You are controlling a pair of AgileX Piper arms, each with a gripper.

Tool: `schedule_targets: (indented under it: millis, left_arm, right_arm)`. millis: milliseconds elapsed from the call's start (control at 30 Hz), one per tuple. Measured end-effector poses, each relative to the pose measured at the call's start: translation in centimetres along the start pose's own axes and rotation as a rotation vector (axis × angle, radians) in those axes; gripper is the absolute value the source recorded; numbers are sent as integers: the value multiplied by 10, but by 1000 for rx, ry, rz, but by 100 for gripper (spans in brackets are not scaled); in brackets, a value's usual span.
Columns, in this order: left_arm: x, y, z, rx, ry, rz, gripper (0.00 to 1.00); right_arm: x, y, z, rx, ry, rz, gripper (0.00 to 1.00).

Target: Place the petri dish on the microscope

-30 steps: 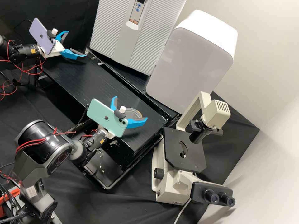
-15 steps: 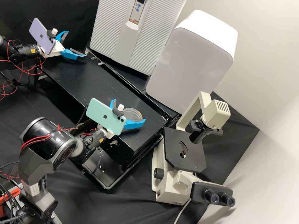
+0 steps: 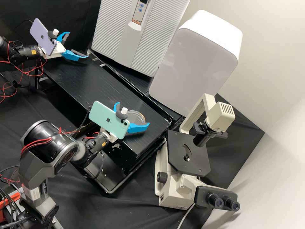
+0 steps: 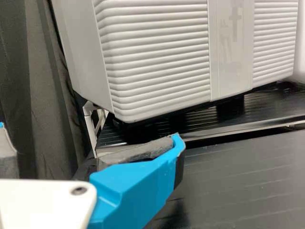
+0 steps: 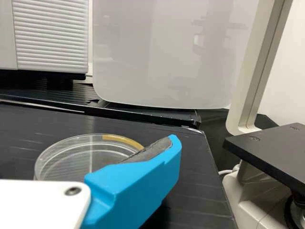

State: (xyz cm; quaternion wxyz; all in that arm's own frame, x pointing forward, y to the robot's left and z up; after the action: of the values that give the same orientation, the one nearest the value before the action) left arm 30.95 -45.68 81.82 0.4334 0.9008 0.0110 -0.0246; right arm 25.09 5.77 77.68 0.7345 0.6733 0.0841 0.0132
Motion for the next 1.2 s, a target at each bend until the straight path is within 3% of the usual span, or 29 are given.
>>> schedule_targets:
  millis: [400,567,667,1133,1167,1200]
  left_arm:
    - [0,0,0,0,0,0,100]
    - [0,0,0,0,0,0,100]
    - [0,0,0,0,0,0,100]
    - [0,0,0,0,0,0,100]
    - [0,0,0,0,0,0,100]
    - [0,0,0,0,0,0,100]
  right_arm:
    - [0,6,7,-2,-26,24,100]
    - [1,1,7,-2,-28,8,100]
    - [3,-6,7,-23,-27,-20,100]
    - [6,-7,14,-24,-42,0,100]
    - [7,-7,15,-24,-45,2,0]
    - [8,-6,15,-25,-45,6,0]
